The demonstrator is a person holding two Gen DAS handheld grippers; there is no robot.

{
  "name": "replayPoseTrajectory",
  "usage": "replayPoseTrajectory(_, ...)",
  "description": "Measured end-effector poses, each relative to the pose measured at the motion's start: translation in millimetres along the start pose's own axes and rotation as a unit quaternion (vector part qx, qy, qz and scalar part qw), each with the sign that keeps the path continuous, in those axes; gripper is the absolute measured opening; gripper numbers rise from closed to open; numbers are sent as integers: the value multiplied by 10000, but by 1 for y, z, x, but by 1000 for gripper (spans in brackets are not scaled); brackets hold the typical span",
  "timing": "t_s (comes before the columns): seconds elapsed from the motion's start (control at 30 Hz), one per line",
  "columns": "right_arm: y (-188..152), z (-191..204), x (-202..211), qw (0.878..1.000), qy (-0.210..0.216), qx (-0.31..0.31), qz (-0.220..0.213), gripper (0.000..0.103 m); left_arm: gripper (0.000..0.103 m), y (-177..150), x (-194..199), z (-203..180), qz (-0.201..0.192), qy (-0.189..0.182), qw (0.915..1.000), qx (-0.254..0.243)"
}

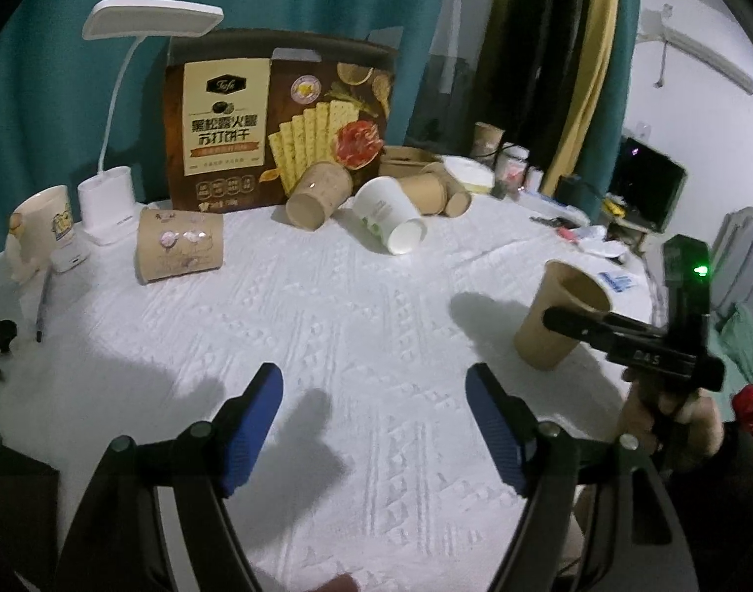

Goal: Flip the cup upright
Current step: 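Turn the right gripper so the brown cup's opening faces up, then lower the upright brown cup onto the tablecloth and open the right gripper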

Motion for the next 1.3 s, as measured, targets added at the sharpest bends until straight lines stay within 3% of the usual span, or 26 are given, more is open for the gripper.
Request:
replayPoseTrajectory(0.5,-31,-6,14,9988,-419,-179,184,69,77,-4,3,-14,-6,-4,10000,-79)
replayPoseTrajectory(0.8,-52,-11,49,9967,-741,-323,106,72,86,-8,12,-34,-146,34,9990,-420)
replayPoseTrajectory(1.1,-72,-25,87,9853,-1517,-676,401,72,86,-1,27,-63,-315,-236,9976,-571)
replayPoseTrajectory(1.3,-70,-23,128,9821,-1690,-809,194,72,86,6,47,-83,-621,-243,9933,-939)
Point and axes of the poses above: each gripper's, at about its wrist camera, not at the fingertips, and x roughly against the way its jaws point, z to its left, y to its top, the point moved 4 cm from there along -x, roughly the way its jaws point, and after that the axes turned 4 degrees about -x, right-handed, at the moved point
